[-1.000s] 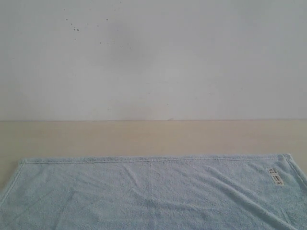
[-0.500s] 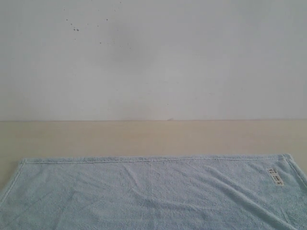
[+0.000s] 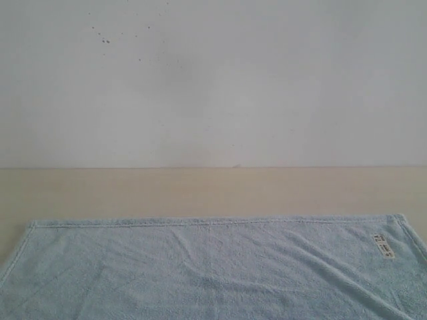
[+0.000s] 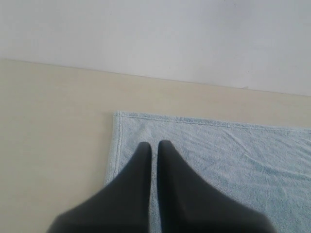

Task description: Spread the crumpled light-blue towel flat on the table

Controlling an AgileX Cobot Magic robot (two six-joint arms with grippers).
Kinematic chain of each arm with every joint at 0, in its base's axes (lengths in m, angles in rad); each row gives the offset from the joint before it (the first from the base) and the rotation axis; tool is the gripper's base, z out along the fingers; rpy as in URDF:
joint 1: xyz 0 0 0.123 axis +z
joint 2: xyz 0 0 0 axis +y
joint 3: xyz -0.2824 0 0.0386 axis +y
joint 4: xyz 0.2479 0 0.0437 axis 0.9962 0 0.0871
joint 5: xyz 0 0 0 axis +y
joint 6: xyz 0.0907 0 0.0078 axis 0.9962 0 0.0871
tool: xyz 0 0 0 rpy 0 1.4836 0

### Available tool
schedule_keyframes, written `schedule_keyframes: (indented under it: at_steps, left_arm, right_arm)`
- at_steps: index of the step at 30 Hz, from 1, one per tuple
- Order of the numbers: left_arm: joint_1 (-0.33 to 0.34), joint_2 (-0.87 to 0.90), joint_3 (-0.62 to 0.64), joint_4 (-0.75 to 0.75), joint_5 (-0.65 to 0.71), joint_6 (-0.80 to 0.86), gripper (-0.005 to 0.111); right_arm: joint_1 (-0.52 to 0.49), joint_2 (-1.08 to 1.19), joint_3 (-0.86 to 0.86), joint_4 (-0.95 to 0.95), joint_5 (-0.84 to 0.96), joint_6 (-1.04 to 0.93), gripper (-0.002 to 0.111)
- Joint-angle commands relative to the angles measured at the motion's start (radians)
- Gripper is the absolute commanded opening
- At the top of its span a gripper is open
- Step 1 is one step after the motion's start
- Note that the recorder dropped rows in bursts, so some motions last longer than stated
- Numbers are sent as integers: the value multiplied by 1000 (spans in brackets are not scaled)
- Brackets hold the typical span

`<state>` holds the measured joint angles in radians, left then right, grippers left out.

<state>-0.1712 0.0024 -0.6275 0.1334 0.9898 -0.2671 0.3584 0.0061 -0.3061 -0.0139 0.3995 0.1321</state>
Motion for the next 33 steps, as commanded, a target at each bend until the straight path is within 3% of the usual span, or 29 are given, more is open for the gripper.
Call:
schedule_keyframes:
  at_steps: [1,14,24,33]
  left_arm:
    - [-1,-2,-5,-3,4,4,4]
    - [-1,-2,-5,-3,4,4,4]
    - [-1,-2,-5,-3,4,4,4]
    - [-1,-2,-5,-3,4,4,4]
  right_arm:
    - [0,-6,88,3,-66,-11,0]
    - [0,-6,306,3,-251,-11,0]
    - [0,-6,306,34,-260,-183,0]
    - [0,-6,306,53,-258,-184,0]
